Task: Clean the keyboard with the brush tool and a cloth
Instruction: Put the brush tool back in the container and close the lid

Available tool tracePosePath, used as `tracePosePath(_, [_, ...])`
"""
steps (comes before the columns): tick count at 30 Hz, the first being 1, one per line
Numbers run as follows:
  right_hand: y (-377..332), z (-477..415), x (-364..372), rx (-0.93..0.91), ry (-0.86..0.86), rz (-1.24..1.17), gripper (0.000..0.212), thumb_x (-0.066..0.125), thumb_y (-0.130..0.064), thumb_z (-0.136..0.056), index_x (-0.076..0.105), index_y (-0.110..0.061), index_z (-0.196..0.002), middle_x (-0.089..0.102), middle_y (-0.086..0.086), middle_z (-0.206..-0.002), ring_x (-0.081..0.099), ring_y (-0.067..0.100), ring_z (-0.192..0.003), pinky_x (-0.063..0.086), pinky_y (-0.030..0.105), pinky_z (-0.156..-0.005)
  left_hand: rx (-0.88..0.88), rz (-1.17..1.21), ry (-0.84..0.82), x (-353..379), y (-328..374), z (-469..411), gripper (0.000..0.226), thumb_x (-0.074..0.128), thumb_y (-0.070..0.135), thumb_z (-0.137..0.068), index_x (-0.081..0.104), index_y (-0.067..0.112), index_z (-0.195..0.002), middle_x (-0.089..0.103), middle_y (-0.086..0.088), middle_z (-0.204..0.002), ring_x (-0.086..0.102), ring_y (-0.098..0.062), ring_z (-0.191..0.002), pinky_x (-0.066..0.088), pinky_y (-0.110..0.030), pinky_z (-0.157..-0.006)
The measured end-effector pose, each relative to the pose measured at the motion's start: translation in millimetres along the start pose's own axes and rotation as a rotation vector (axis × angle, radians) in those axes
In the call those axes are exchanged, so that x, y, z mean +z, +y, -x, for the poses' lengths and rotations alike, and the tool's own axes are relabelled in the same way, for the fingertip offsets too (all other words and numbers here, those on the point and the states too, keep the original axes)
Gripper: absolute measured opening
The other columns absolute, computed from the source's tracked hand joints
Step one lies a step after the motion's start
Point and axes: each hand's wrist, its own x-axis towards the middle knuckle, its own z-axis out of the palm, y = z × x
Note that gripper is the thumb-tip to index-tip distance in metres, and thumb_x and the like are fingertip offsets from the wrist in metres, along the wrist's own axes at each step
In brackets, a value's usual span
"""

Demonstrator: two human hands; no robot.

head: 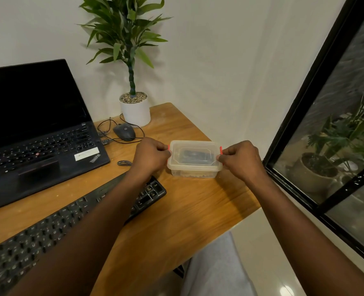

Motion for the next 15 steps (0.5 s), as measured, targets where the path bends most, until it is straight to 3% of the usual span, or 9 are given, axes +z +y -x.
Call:
tracePosePath(3, [2.0, 4.0, 1.1, -0.024, 0.006, -0.007, 0.012, 0.08, -0.017, -0.095, 0.085, -0.006, -0.098, 0.08, 0.007, -0.087, 0.072, 0.013, -0.072, 0.049, 0.023, -0.056, 0.097, -0.165, -0.007, 3.4, -0.4, 3.9, 0.017, 0.069, 0.009, -0.091, 0.085, 0.01, -0.087, 0.076, -0.012, -0.072, 0.062, -0.017, -0.06, 0.054, -0.041, -0.057])
tracePosePath(4, [2.2, 4.9, 0.9, -0.023, 0.006, -0.026, 0.013, 0.08, -0.018, -0.095, 0.085, -0.007, -0.098, 0.08, 0.008, -0.087, 0.074, 0.017, -0.075, 0.055, 0.027, -0.059, 0.1, -0.18, -0.015, 2.4, -0.7, 4.8, 0.018, 0.068, 0.011, -0.092, 0.085, 0.011, -0.086, 0.076, -0.014, -0.073, 0.062, -0.018, -0.061, 0.053, -0.042, -0.057])
tracePosePath(6, [5.2, 4.4, -0.8, 0.0, -0.005, -0.088, 0.013, 0.081, -0.022, -0.094, 0.086, -0.011, -0.097, 0.081, 0.005, -0.087, 0.077, 0.022, -0.08, 0.065, 0.04, -0.071, 0.062, -0.159, -0.044, -1.8, -2.0, 5.8, 0.015, 0.071, 0.017, -0.094, 0.085, 0.019, -0.099, 0.078, -0.008, -0.083, 0.067, -0.018, -0.072, 0.05, -0.032, -0.056])
tracePosePath(8, [9.6, 2.7, -3.5, 0.043, -0.019, -0.168, 0.014, 0.081, -0.028, -0.095, 0.086, -0.016, -0.095, 0.081, 0.0, -0.085, 0.078, 0.022, -0.079, 0.067, 0.047, -0.079, 0.006, -0.11, -0.07, -6.7, -4.2, 5.1, 0.023, 0.078, 0.024, -0.091, 0.082, 0.019, -0.113, 0.079, -0.004, -0.093, 0.072, -0.021, -0.084, 0.057, -0.03, -0.07])
tracePosePath(10, [10.9, 2.6, -5.9, 0.114, -0.047, -0.276, 0.017, 0.078, -0.031, -0.097, 0.084, -0.015, -0.096, 0.081, 0.003, -0.085, 0.079, 0.026, -0.078, 0.068, 0.046, -0.078, -0.065, -0.073, -0.094, -9.7, -5.7, 3.9, 0.026, 0.084, 0.025, -0.086, 0.082, 0.014, -0.11, 0.08, -0.006, -0.092, 0.077, -0.024, -0.084, 0.064, -0.041, -0.079])
tracePosePath(13, [10.2, 3.7, -5.9, 0.209, -0.133, -0.395, 0.016, 0.077, -0.024, -0.098, 0.082, -0.01, -0.094, 0.081, 0.015, -0.087, 0.076, 0.031, -0.075, 0.067, 0.045, -0.079, -0.093, -0.04, -0.118, -9.6, 0.3, 7.1, 0.01, 0.085, 0.014, -0.086, 0.082, 0.01, -0.095, 0.079, -0.008, -0.08, 0.078, -0.026, -0.073, 0.066, -0.042, -0.074])
tracePosePath(15, [7.4, 5.0, -6.4, 0.263, -0.189, -0.47, 0.014, 0.078, -0.02, -0.098, 0.082, -0.006, -0.096, 0.08, 0.02, -0.09, 0.072, 0.026, -0.072, 0.066, 0.043, -0.079, -0.052, -0.066, -0.099, -10.4, 5.2, 2.4, 0.007, 0.082, 0.01, -0.087, 0.083, 0.011, -0.094, 0.078, -0.008, -0.082, 0.075, -0.025, -0.076, 0.066, -0.044, -0.076])
